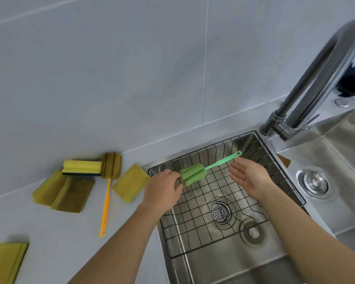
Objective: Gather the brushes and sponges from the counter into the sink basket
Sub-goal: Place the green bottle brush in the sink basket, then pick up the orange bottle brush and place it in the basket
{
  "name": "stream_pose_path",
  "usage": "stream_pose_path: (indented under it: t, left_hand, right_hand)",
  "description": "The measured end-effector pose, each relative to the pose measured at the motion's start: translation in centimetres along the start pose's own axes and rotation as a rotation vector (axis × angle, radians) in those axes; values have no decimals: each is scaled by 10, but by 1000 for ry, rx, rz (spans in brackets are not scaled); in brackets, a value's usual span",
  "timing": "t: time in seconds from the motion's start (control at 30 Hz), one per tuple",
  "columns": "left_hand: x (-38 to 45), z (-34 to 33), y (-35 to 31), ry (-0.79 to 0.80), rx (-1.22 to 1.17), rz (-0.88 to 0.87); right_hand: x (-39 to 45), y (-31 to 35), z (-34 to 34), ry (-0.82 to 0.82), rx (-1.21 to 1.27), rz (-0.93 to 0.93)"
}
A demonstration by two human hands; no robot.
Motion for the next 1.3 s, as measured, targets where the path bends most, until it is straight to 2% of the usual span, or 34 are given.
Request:
stream_pose_path:
  t: [0.13, 0.3, 0.4, 0.5, 0.7, 0.9, 1.1, 1.3]
  left_hand:
    - [-37, 15, 18, 80, -223, 115]
    - [-90, 32, 55, 222, -335, 263]
    - [-127, 39, 87, 217, -368, 388]
    - [-163, 42, 119, 224, -371, 484]
    - [-231, 49, 181, 213, -365, 652]
    - [-279, 62, 232, 194, -351, 709]
    - [-286, 71, 263, 110, -426, 692]
    - [-269, 68, 266, 20, -471, 632]
  right_hand:
    - [-28, 2, -11, 47, -347, 85]
    - [-62, 4, -38, 155, -1235, 378]
    - [-79, -5, -57, 271, -1628, 400]
    - [-89, -13, -74, 323, -1839, 402]
    - [-101, -32, -117, 311, -1900, 449]
    - [-120, -66, -169, 367, -1995, 471]
    - [-137, -94, -223, 409, -2002, 578]
    - [-148, -122, -264, 408, -1924, 539]
Point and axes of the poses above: each hand's wrist, its own x-axis towards the middle knuckle, its own z-axis out of the back of the hand, y = z × x, the point moved 4 cm from there along x, towards the middle knuckle, and after that the axes turned 2 degrees about z, right-handed, at the moved point
